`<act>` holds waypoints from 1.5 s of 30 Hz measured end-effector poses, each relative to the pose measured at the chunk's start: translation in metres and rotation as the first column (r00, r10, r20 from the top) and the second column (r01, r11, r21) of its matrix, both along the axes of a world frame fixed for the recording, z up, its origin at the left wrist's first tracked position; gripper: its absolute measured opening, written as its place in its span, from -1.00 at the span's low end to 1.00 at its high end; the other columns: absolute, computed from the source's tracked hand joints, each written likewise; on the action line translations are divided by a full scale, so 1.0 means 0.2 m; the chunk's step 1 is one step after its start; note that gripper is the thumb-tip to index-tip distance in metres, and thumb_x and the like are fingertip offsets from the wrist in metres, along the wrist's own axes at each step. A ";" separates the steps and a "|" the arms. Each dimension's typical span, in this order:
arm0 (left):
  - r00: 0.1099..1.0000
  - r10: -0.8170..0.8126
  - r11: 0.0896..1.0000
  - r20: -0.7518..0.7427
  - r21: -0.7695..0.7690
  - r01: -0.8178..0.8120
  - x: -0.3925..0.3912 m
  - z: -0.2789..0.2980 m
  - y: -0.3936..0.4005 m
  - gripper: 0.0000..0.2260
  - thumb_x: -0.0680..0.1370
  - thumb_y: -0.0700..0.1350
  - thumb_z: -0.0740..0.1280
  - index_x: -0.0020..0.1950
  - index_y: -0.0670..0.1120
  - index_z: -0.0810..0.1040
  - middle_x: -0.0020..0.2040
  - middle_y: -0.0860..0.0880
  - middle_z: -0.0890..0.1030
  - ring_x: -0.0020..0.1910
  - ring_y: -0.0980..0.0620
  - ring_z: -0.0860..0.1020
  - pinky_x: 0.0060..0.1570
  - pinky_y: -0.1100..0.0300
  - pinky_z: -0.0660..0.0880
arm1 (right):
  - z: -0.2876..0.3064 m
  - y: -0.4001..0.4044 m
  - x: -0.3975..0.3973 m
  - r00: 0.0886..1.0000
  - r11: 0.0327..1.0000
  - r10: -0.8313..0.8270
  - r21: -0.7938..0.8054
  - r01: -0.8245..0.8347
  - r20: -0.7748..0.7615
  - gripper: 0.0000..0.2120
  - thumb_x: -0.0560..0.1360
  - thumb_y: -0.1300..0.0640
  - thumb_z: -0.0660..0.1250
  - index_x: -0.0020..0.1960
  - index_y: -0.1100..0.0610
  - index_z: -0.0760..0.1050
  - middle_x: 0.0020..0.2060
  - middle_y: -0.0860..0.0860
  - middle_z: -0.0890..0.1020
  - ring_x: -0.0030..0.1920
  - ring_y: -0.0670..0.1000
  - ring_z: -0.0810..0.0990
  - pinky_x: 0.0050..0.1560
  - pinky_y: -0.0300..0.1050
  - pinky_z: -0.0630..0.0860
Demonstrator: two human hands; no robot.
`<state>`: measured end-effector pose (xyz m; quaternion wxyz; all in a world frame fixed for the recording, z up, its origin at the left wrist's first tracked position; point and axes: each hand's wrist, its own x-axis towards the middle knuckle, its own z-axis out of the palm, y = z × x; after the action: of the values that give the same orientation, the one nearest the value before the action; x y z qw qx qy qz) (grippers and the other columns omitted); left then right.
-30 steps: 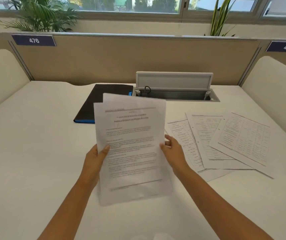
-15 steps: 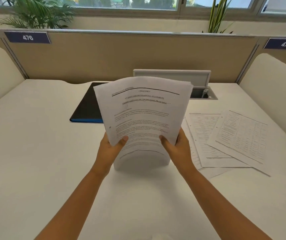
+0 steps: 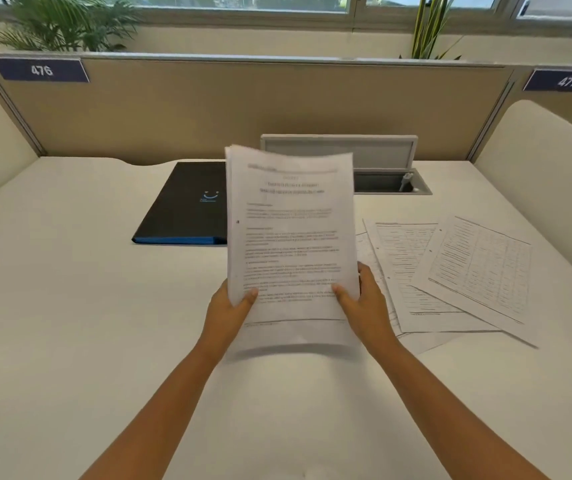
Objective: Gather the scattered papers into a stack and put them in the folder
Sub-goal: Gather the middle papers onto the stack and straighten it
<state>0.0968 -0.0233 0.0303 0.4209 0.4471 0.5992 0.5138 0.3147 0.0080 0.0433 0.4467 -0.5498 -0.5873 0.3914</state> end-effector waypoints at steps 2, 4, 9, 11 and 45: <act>0.994 0.038 0.998 -0.107 -0.039 -0.043 0.02 -0.02 0.02 -0.69 0.52 -0.05 0.30 0.23 -0.01 0.37 0.11 0.02 0.54 -0.04 0.13 0.53 -0.14 0.36 0.46 | -0.03 0.00 0.00 0.993 0.999 0.013 -0.054 -0.006 0.121 -0.49 0.50 0.16 0.32 0.38 0.05 0.22 0.23 -0.06 0.49 0.17 -0.05 0.48 0.10 -0.35 0.40; 0.968 0.073 0.984 -0.241 -0.141 -0.110 0.05 -0.06 0.02 -0.64 0.52 -0.08 0.30 0.28 -0.12 0.33 0.18 -0.10 0.53 -0.01 0.03 0.51 -0.16 0.33 0.41 | -0.08 -0.02 -0.02 0.962 0.993 0.096 -0.097 -0.073 0.254 -0.36 0.48 0.14 0.34 0.46 0.07 0.12 0.36 0.00 0.38 0.34 0.01 0.36 0.27 -0.19 0.28; 0.919 0.042 0.969 -0.392 -0.209 -0.133 0.05 -0.13 -0.03 -0.61 0.54 -0.08 0.25 0.33 -0.17 0.32 0.25 -0.14 0.52 0.06 -0.05 0.50 -0.06 0.21 0.38 | -0.15 -0.03 -0.03 0.905 0.971 0.139 -0.234 -0.045 0.401 -0.25 0.49 -0.08 0.29 0.50 0.11 -0.04 0.43 0.11 0.24 0.40 0.08 0.27 0.33 -0.05 0.28; 0.914 0.039 0.969 -0.405 -0.206 -0.133 0.04 -0.13 -0.03 -0.60 0.54 -0.08 0.24 0.35 -0.16 0.31 0.27 -0.13 0.51 0.15 -0.10 0.50 -0.03 0.21 0.37 | -0.15 -0.02 -0.03 0.905 0.966 0.128 -0.257 -0.022 0.405 -0.26 0.49 -0.09 0.28 0.50 0.13 -0.02 0.42 0.13 0.24 0.39 0.09 0.28 0.32 -0.06 0.28; 0.997 -0.030 1.000 -0.066 0.006 0.030 0.23 0.23 -0.18 -0.88 0.52 -0.21 0.26 -0.13 -0.01 0.54 -0.11 0.06 0.61 -0.04 0.10 0.55 0.01 0.16 0.50 | 0.03 -0.11 -0.12 0.972 0.973 0.115 0.176 -0.152 0.204 -0.49 0.31 0.58 0.05 -0.29 0.03 0.56 0.08 -0.06 0.45 0.18 -0.32 0.35 0.03 -0.51 0.30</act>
<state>0.1427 -0.0587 0.0763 0.4069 0.4743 0.6041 0.4945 0.2907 -0.0144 0.0494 0.4109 -0.4988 -0.6982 0.3081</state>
